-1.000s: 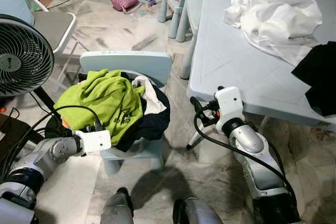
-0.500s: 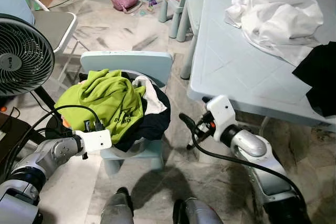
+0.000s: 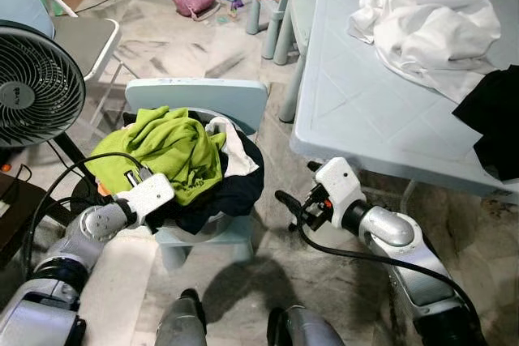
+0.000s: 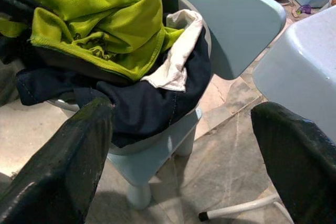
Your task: Hang hanger
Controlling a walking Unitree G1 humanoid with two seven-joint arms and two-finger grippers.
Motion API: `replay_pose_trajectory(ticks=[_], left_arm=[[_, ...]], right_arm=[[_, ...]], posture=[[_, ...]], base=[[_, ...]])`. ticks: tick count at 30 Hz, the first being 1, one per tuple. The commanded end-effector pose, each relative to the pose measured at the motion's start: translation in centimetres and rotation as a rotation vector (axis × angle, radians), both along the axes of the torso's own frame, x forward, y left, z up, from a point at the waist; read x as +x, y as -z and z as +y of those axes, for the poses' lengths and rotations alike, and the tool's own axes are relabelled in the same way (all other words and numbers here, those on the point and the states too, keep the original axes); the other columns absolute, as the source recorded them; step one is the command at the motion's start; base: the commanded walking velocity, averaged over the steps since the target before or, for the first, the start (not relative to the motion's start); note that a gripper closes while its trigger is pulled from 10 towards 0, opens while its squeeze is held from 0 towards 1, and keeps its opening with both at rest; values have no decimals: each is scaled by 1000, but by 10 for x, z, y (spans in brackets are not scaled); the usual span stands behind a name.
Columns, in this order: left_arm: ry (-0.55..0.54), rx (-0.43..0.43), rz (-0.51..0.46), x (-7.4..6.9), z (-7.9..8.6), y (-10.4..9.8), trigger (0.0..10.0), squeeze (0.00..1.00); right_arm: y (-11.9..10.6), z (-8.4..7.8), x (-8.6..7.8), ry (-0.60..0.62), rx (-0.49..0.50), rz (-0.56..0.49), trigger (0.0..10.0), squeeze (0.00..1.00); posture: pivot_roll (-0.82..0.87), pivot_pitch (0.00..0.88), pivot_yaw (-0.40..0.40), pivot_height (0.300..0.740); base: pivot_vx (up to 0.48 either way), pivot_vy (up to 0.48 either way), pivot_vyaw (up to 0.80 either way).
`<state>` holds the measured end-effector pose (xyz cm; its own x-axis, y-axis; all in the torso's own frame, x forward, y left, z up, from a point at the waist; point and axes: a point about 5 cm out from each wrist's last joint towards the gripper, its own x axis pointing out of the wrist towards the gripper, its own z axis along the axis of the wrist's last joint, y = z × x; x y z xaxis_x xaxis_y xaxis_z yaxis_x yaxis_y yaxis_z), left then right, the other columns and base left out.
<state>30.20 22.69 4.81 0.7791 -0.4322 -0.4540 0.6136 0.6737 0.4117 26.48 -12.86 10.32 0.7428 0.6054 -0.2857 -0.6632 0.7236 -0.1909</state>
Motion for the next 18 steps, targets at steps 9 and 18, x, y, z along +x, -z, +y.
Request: replay_pose_trajectory(ticks=[9,18], left_arm=[[-156,-440,-152,32,-16,-52,0,0],[-372,-713,-590,69,-3,-174,0,0]], right_arm=[[-1,-6,6,65,-42,-48,10000,0],[-8,0,18,127,-19,-128,10000,0]], posture=[[-40,164,-83,740],[-9,107,-85,740]], base=[[0,0,0],[0,0,0]])
